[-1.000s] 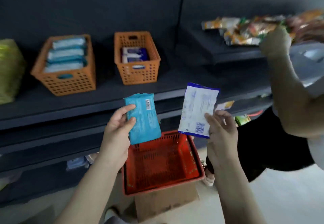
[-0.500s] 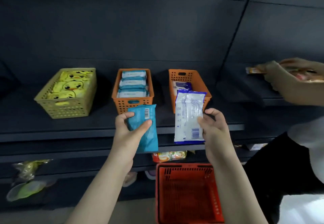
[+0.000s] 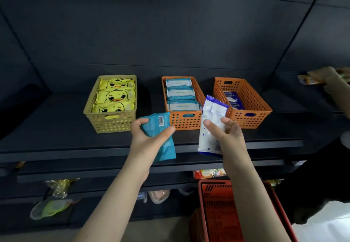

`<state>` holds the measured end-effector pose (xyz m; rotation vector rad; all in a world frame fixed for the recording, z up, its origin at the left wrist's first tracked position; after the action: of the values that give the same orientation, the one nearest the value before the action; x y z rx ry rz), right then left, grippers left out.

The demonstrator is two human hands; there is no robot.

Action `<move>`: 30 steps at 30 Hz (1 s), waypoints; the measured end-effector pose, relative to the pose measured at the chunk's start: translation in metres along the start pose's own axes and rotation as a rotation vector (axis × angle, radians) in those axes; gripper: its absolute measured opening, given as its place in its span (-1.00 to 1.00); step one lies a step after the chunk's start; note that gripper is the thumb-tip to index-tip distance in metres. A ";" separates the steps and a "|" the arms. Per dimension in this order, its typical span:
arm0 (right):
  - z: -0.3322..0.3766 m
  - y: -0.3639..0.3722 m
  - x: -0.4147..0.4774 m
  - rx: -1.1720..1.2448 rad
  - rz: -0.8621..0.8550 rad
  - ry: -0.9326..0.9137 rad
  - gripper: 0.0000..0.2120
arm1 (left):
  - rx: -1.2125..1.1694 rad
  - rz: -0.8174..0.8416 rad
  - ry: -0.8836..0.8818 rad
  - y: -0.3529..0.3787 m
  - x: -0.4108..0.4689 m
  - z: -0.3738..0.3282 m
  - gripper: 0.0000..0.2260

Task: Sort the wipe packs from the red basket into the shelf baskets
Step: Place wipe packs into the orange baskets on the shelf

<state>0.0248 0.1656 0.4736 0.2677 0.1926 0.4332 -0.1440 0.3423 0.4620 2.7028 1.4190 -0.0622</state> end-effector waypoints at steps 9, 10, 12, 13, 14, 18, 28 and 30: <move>-0.019 0.026 0.045 0.373 0.120 0.220 -0.54 | 0.074 0.056 -0.081 0.033 0.058 0.007 -0.50; -0.024 0.028 0.053 0.477 0.137 0.277 -0.60 | 0.058 0.062 -0.121 0.039 0.068 0.008 -0.52; -0.025 0.028 0.071 0.583 0.169 0.336 -0.54 | -0.072 0.097 -0.223 0.054 0.089 0.010 -0.57; -0.022 0.025 0.083 0.614 0.169 0.338 -0.53 | -0.162 0.143 -0.278 0.067 0.100 0.009 -0.56; -0.018 0.020 0.096 0.636 0.161 0.326 -0.55 | -0.235 0.216 -0.337 0.084 0.110 0.009 -0.54; -0.004 -0.013 0.160 0.500 0.029 0.246 -0.75 | -0.405 0.451 -0.477 0.151 0.144 0.004 -0.52; 0.028 -0.055 0.278 0.174 -0.034 0.105 -0.92 | -0.293 0.473 -0.439 0.218 0.233 0.018 -0.66; 0.028 -0.066 0.292 0.151 -0.082 0.096 -0.91 | -0.150 0.384 -0.384 0.219 0.246 0.028 -0.81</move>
<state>0.3169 0.2294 0.4435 0.3859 0.3298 0.3513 0.1761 0.4174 0.4280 2.6007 0.7598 -0.4039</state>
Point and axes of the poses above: each hand's wrist, its own x-axis towards the middle knuckle, its own y-axis out of the palm, z = x × y, the point moved 10 cm from there along x, towards the middle knuckle, and after that the axes turned 10 degrees about x, right-handed, at the moved point
